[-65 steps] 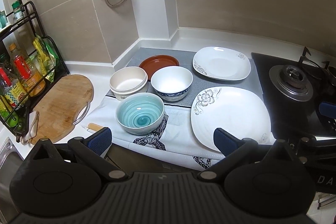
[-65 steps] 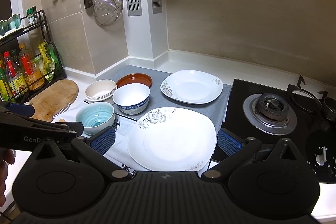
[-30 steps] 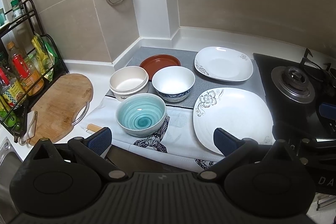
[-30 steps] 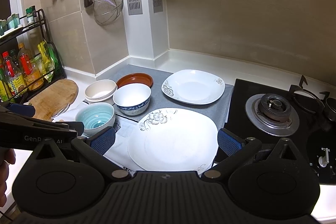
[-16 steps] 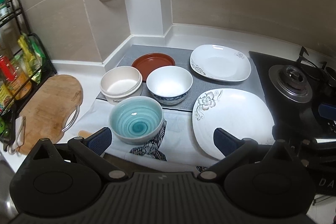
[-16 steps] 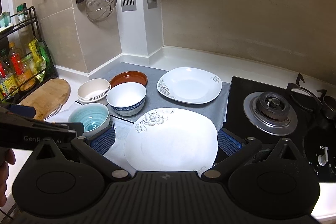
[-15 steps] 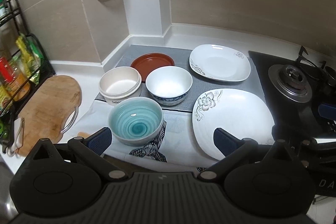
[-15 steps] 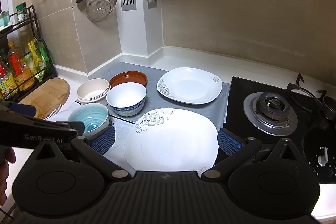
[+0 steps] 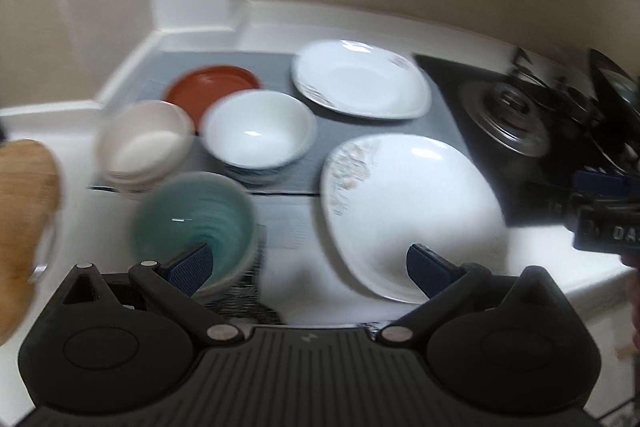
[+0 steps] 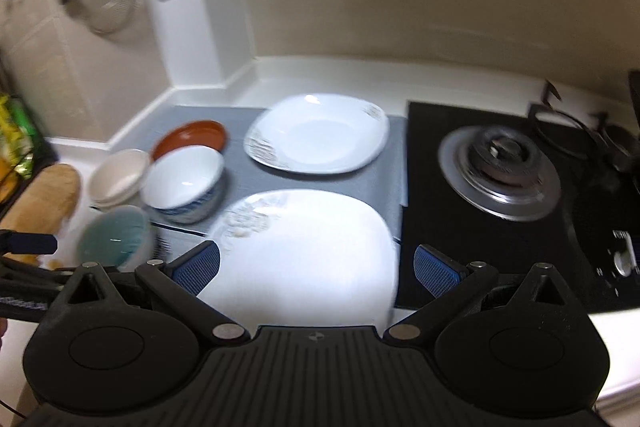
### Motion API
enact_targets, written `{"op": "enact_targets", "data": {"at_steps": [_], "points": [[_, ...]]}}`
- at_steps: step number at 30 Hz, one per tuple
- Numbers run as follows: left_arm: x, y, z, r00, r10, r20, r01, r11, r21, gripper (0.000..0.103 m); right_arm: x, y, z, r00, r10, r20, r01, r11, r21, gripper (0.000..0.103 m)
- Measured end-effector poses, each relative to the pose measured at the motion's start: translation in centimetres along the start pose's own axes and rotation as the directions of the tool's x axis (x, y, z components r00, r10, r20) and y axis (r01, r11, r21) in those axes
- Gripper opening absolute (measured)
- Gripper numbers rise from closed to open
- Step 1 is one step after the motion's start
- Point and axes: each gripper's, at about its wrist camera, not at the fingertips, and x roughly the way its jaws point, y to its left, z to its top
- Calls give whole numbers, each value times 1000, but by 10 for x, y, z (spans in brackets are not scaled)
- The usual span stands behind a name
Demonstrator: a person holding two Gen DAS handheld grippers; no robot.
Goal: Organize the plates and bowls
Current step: 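Close the left tool on the white flower-print square plate rim while the right tool grips it too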
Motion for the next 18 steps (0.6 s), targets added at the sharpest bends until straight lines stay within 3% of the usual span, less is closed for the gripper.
{"op": "enact_targets", "data": {"at_steps": [5,11,15,18], "points": [[36,-13,8,994,-76,-82,79,996,36,103,22,-21,-4,999,-3,-36,2,1000,-16,103],[90,-22,19,980,-56,-191,53,998,-21,103,73,-42,0,989,56,-136,-63,997,-52,102],[115,-20,23,963,-64,-261,42,995,-92,103,104,-56,0,972,109,-209,-114,993,-15,95],[125,-19,24,961,-43,-274,15,994,-104,103,119,-58,-3,956,169,-241,-176,984,-7,79]]}}
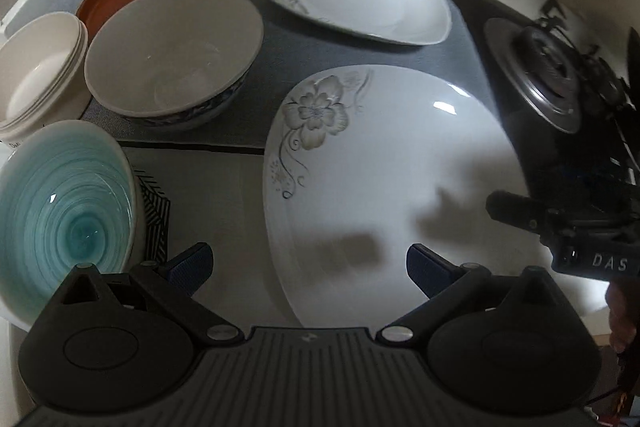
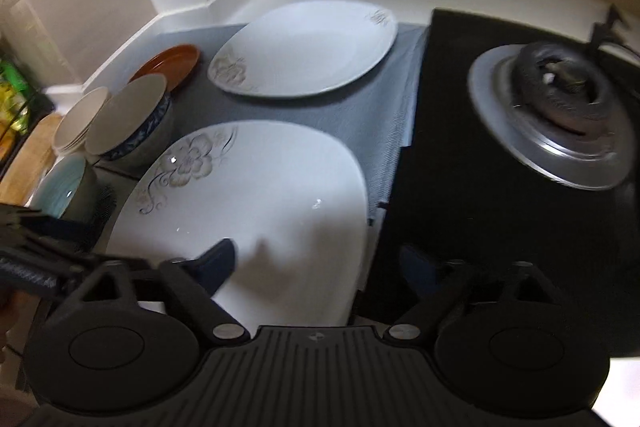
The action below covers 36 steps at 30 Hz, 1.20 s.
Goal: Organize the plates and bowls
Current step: 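Close the left tool on the white flower-print square plate rim while the right tool grips it too, then lift the square plate with both tools and carry it over the white oval plate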
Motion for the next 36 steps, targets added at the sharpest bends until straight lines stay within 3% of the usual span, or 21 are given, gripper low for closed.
{"op": "enact_targets", "data": {"at_steps": [11,16,21,23,25,26,28,31,36], "points": [[9,-4,4,1000,13,22,-13,1000,17,102,16,-9,7,996,72,49,-65,990,-122,65],[14,-6,6,999,-46,3,46,999,26,87,18,-16,6,995,94,29,-91,991,-96,58],[15,-5,5,998,-65,16,64,998,20,83,19,-24,0,989,147,6,-147,989,-32,57],[14,-4,4,998,-56,24,56,998,18,78,17,-29,-2,984,175,6,-176,984,23,57],[12,-4,4,999,-22,35,21,1000,11,62,15,-35,-4,980,200,6,-200,975,96,50],[11,-4,4,999,-1,40,0,1000,6,56,14,-38,-5,980,196,9,-196,974,115,44],[9,0,5,999,12,41,-12,1000,-14,43,13,-41,-6,988,154,13,-154,977,147,14],[5,6,7,999,4,33,-3,999,-34,37,15,-50,-5,989,148,9,-146,966,213,11],[-4,4,10,998,15,59,-16,1000,4,30,8,-44,-4,994,106,28,-110,976,187,11]]}}
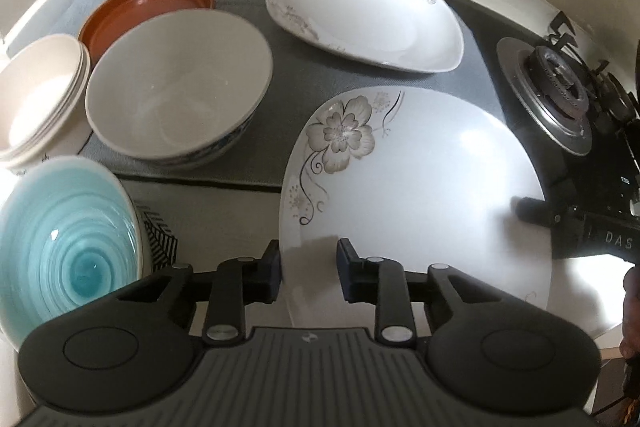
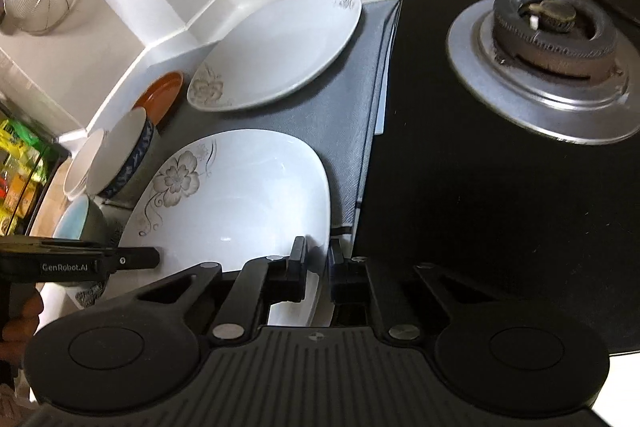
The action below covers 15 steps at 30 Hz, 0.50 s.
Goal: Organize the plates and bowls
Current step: 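Lift the square plate with both tools and carry it over the white oval plate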
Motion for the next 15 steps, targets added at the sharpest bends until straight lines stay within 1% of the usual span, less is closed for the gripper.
{"op": "enact_targets", "data": {"at_steps": [6,15], "points": [[-5,-6,12,1000,-21,16,21,1000,15,22,-15,-6,11,999,-19,41,19,1000,-3,10],[-7,-18,39,997,-46,57,44,998,37,22,-25,-17,37,994,-40,98,40,999,2,10]]}}
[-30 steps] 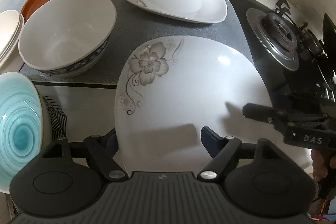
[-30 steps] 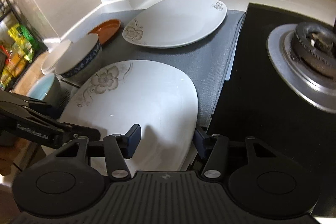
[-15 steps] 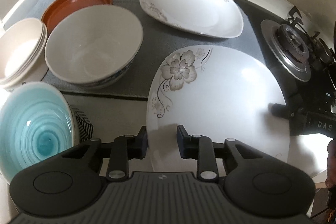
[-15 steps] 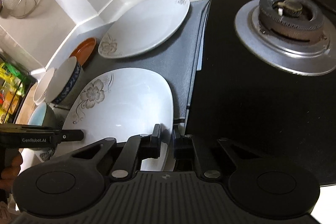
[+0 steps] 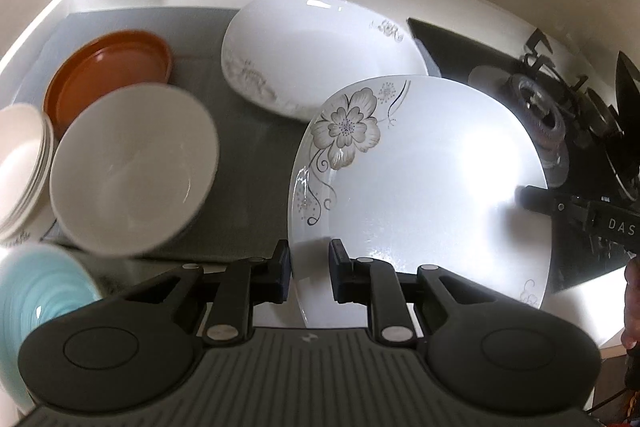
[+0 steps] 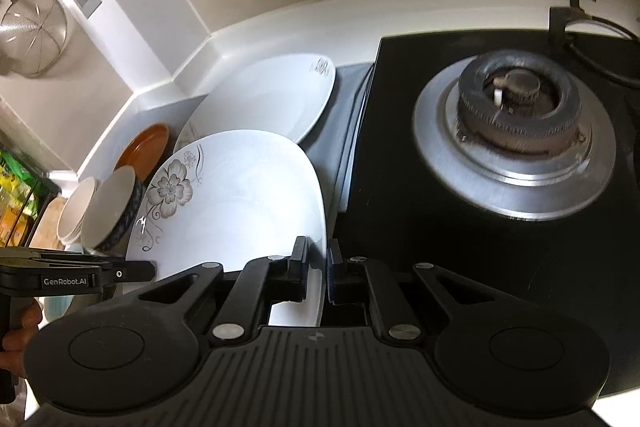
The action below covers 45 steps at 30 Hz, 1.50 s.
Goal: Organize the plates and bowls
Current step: 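Lift the square plate with both tools and carry it over the white oval plate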
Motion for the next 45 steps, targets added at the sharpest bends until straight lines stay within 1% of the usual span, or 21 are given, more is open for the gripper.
{"op": "enact_targets", "data": {"at_steps": [2,6,11,15,22,26,34,38,41,43,45], "points": [[0,-1,9,1000,2,10,-2,1000,3,22,2,-2,8,1000,-2,9,2,1000,1,10],[8,-9,34,999,27,31,-27,1000,15,22,7,-5,27,1000,0,29,0,1000,0,10],[13,-5,60,997,50,58,-51,999,9,22,22,-2,54,998,10,56,-8,999,-37,11],[24,1,80,996,67,50,-67,998,-9,22,42,-4,77,999,18,51,-16,999,-37,11],[41,9,107,994,101,34,-100,995,-24,22,82,-3,109,1000,17,16,-16,999,-35,12],[48,13,119,993,110,33,-109,994,-29,22,98,-3,119,1000,9,0,-9,1000,-29,12],[65,20,142,994,112,-14,-112,993,-32,22,116,1,128,999,-26,-32,25,999,-21,12],[71,20,147,991,126,-36,-127,991,-30,21,125,4,132,998,-46,-47,44,999,-29,12],[73,19,150,987,159,-18,-159,987,2,19,130,7,133,997,-60,-44,58,997,-55,12],[74,17,152,986,168,-13,-168,986,15,19,131,10,133,997,-70,-34,67,995,-70,12],[76,18,154,985,171,-5,-171,985,20,18,134,10,135,997,-73,-32,71,996,-61,12]]}}
